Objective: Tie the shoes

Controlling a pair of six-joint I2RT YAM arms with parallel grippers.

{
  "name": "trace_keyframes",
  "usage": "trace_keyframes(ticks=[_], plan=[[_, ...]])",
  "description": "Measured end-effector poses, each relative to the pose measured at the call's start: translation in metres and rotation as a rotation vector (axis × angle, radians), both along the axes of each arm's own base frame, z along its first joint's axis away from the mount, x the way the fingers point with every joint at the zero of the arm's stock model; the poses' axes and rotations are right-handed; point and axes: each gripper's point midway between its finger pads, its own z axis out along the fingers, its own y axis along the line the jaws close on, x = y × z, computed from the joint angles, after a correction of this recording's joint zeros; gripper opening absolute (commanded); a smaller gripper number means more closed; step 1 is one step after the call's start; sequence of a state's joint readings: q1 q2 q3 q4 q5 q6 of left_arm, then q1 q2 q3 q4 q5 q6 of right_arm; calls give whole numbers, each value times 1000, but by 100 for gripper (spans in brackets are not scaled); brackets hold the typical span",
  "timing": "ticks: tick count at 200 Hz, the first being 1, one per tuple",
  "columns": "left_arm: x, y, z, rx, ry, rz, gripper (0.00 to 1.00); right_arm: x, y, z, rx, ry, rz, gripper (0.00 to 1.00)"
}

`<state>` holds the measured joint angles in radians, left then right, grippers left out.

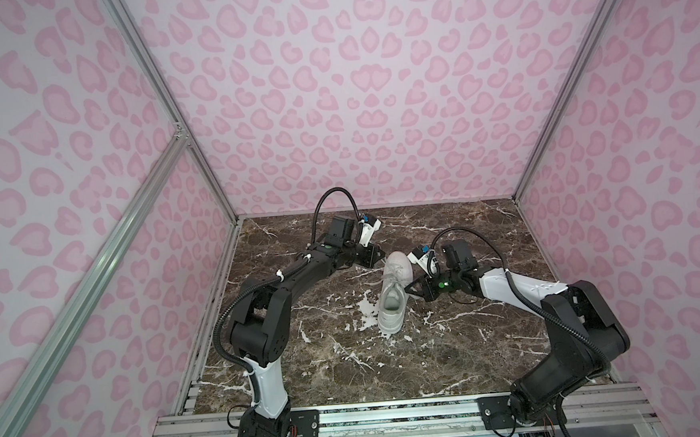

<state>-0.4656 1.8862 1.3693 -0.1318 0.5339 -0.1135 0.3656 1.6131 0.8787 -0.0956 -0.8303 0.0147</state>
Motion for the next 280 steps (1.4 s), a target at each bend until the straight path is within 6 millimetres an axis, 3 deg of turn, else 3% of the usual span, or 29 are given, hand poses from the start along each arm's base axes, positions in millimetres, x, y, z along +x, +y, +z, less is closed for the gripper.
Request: trace_keyframes(ticks=[166,220,253,280], plan=[[0,17,-6,45,49,93,3,8,-9,-6,-101,-22,-13,0],[-1,17,6,33,30,93,3,1,-7,20,-40,-71,-11,0],[1,16,7,20,26,103,3,6,-2,8,-27,-8,-7,0],[-4,22,-10,49,50,128,3,8,-5,-2,-38,32,-19,0]])
